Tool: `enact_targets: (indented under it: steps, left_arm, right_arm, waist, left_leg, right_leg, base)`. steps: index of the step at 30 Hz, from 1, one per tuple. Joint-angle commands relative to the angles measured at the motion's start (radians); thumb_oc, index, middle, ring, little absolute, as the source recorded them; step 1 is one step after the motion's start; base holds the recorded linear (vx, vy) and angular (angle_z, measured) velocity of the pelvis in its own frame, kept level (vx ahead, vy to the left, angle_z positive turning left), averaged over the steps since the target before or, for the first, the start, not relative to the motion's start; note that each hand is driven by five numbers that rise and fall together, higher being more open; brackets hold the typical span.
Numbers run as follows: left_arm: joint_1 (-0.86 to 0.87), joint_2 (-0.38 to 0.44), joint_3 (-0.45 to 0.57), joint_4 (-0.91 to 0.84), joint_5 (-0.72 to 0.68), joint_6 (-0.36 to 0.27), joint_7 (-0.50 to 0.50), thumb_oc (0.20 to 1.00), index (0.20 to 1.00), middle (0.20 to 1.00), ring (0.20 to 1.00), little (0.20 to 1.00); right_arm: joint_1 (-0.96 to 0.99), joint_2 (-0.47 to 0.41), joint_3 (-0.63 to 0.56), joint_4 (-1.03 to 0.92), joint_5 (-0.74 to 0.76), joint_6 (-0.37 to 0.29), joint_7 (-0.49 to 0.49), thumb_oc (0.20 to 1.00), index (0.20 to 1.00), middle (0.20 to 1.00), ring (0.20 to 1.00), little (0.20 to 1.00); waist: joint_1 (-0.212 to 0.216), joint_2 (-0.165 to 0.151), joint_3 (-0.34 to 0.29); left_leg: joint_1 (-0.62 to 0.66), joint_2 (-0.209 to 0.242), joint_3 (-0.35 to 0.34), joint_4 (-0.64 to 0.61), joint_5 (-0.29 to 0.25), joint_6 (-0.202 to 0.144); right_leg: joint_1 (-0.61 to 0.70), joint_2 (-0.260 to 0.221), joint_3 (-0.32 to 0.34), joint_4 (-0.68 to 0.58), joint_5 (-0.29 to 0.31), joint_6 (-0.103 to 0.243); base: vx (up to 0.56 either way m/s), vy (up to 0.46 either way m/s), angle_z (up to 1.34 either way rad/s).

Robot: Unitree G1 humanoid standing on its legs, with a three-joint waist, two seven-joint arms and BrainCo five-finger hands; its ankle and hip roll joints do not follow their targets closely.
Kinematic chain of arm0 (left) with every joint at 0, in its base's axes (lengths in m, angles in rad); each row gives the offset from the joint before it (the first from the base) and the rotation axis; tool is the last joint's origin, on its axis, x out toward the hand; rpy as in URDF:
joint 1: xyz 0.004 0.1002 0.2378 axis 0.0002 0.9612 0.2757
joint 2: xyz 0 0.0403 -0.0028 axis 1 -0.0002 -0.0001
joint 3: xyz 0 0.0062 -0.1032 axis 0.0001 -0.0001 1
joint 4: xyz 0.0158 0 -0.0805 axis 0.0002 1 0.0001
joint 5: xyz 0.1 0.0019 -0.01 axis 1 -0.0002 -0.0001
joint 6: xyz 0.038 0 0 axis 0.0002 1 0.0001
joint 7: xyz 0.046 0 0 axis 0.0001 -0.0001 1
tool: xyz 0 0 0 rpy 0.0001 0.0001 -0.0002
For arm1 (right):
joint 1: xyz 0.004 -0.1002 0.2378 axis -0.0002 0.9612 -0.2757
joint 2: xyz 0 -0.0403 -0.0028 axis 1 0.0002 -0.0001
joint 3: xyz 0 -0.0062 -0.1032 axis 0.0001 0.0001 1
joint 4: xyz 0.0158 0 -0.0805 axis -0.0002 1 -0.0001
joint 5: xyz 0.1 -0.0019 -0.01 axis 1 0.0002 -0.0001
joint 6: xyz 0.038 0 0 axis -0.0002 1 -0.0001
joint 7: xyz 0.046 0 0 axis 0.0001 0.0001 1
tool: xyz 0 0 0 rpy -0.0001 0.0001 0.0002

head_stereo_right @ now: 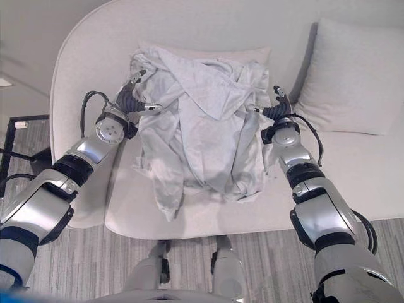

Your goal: Hang the clothes on the sofa on the clothes rack.

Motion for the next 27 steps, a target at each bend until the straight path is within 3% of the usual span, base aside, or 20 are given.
enact_targets:
  steps: [1, 18, 27]
  left_arm:
    - [-0.118, 0.015, -0.023, 0.065, -0.039, -0.043, 0.004, 1.0, 1.0, 1.0, 1.0, 1.0]
    - [-0.136, 0.0, -0.038, 0.077, -0.078, -0.041, -0.011, 1.0, 1.0, 1.0, 1.0, 1.0]
    - [-0.183, 0.009, -0.06, 0.086, -0.059, -0.032, -0.01, 1.0, 1.0, 1.0, 1.0, 1.0]
  right_arm:
    - [-0.1, -0.016, 0.016, -0.004, 0.1, -0.055, 0.019, 1.0, 1.0, 1.0, 1.0, 1.0]
    - [-0.178, 0.022, 0.115, 0.019, 0.067, -0.032, 0.045, 1.0, 1.0, 1.0, 1.0, 1.0]
    - [-0.19, -0.032, 0.128, 0.034, -0.011, -0.019, 0.023, 1.0, 1.0, 1.0, 1.0, 1.0]
  waist:
    - [0.012, 0.045, -0.022]
    - [0.027, 0.057, -0.005]
    - [0.019, 0.064, 0.006]
  left_leg:
    - [-0.034, -0.037, -0.007, 0.006, -0.033, 0.007]
    - [-0.082, -0.046, -0.013, 0.006, -0.017, 0.006]
    - [-0.111, -0.048, -0.02, 0.006, -0.009, 0.003]
  right_leg:
    - [-0.16, -0.058, 0.078, 0.017, 0.003, 0.131]
    - [-0.208, -0.055, 0.086, 0.017, 0.017, 0.128]
    - [-0.236, -0.049, 0.093, 0.017, 0.023, 0.129]
  base:
    - [0.0, -0.037, -0.01]
    - [0.0, -0.009, 0.0]
    - [0.0, -0.002, 0.0]
